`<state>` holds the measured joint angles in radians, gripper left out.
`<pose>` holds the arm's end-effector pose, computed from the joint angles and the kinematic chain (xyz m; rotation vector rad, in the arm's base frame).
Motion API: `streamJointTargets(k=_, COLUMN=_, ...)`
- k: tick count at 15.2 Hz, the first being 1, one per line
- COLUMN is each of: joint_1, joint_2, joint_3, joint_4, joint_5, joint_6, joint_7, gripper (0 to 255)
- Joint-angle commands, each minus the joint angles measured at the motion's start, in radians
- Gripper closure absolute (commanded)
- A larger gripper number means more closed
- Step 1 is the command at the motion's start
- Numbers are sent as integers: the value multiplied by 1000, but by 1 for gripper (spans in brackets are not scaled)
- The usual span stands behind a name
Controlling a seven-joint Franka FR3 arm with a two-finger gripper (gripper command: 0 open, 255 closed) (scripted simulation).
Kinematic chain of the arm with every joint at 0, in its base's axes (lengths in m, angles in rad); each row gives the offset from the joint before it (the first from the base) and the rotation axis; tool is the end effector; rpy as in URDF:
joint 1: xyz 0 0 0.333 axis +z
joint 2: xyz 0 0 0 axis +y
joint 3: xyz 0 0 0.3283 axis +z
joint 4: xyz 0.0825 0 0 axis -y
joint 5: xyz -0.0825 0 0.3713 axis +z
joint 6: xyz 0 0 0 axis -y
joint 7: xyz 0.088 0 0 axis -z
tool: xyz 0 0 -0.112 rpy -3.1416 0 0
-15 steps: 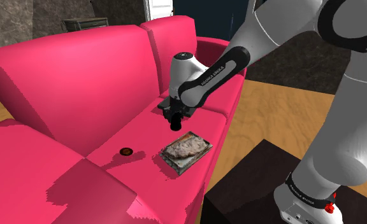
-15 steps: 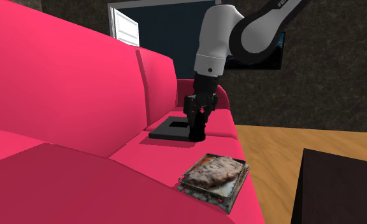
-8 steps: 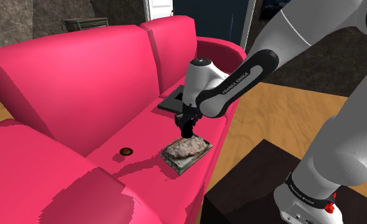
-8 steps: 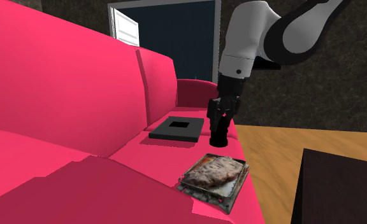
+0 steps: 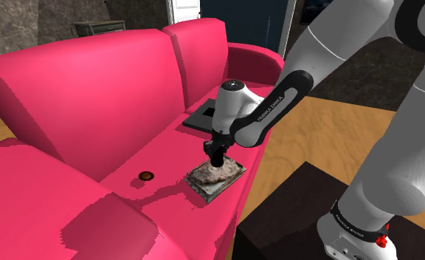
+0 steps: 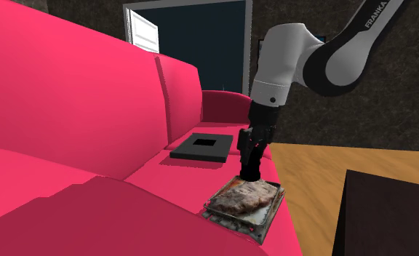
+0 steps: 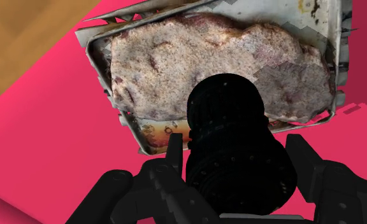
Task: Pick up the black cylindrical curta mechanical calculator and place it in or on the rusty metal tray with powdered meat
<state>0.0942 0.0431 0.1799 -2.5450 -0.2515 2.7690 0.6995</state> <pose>0.4473 0.1367 0.2903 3.1011 -0.3114 0.3270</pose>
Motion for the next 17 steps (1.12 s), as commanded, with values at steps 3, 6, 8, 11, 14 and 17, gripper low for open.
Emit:
streamJointTargets(k=3, joint_1=4, joint_2=57, joint_3=-13, joint_4=-1, joint_5=-65, joint_6=55, joint_7=56, gripper=255)
streamJointTargets(k=6, joint_1=8, joint_2=79, joint_3=-21, joint_4=1, joint_5=-90, joint_6=74, joint_7=77, gripper=255)
streamJointTargets(k=8, joint_1=9, joint_2=79, joint_3=-22, joint_4=1, joint_5=-90, joint_6=74, joint_7=77, gripper=255)
streamJointTargets(k=11, joint_1=9, joint_2=79, joint_3=-22, joint_4=1, joint_5=-90, joint_6=74, joint_7=77, gripper=255)
streamJointTargets(k=14, joint_1=8, joint_2=79, joint_3=-22, joint_4=1, joint_5=-90, joint_6=74, joint_7=77, gripper=0)
streamJointTargets(k=17, joint_1=9, joint_2=79, joint_3=-22, joint_4=1, joint_5=-90, joint_6=74, joint_7=77, gripper=0)
